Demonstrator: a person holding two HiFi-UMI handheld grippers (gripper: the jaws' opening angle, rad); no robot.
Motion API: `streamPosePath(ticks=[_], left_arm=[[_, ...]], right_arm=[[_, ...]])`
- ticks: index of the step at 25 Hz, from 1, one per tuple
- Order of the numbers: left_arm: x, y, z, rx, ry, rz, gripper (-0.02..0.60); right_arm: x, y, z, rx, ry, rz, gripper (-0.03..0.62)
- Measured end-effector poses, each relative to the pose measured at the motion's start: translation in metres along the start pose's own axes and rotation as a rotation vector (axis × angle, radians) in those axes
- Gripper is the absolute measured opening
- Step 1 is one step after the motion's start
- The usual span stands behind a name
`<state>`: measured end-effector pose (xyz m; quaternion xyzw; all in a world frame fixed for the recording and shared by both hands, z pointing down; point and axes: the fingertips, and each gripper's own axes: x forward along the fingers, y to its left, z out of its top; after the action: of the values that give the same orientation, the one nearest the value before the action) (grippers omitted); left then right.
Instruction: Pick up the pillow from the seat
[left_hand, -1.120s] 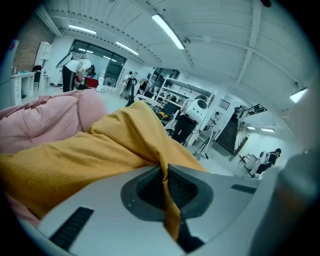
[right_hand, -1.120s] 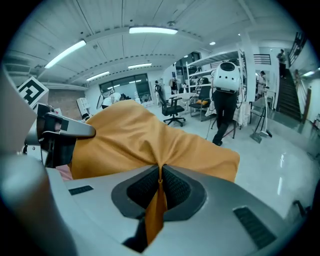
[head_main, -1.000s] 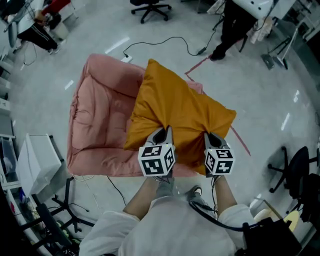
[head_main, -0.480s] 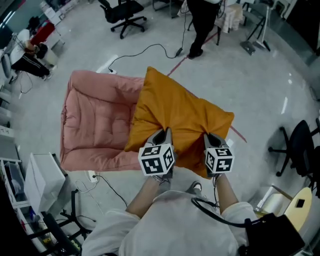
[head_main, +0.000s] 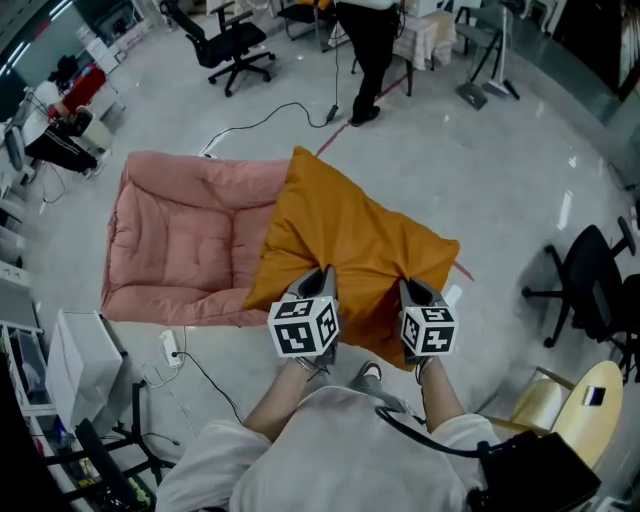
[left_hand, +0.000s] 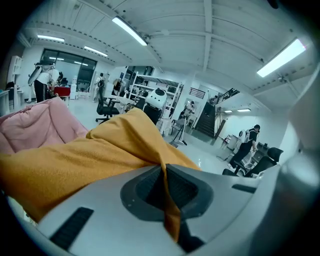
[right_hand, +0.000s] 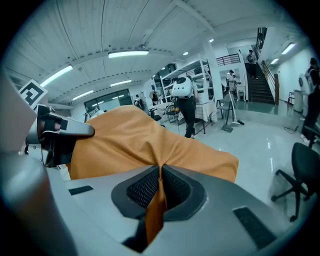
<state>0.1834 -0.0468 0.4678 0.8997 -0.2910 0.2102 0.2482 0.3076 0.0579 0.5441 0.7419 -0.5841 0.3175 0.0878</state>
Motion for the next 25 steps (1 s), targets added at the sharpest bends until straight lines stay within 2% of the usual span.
streamPosePath(ticks=[5,12,16,20,25], left_arm=[[-0.004,-0.049,-0.02,-0.006,0.021,-0.022,0.014],[0.0,-0.086,-0.022,0.074,0.073,-0.104,0.014],[0.003,-0.1,-0.014,0.128,0.068,-0.146,0.014],[0.007,-0.11,-0.016,0.133,0.077,-0.182,0.014],[0.006,-0.114,-0.017,0.139,0.082,-0.195,0.014]], right_arm=[[-0.043,-0.035,-0.014,0.0,0.017,-0.009,0.038],[-0.075,-0.056,-0.026,0.068,0.005,-0.064,0.038],[-0.083,-0.062,-0.024,0.082,-0.015,-0.095,0.038],[-0.087,-0.071,-0.026,0.107,-0.026,-0.141,0.038],[-0.094,-0.072,-0.028,0.086,-0.019,-0.164,0.038]])
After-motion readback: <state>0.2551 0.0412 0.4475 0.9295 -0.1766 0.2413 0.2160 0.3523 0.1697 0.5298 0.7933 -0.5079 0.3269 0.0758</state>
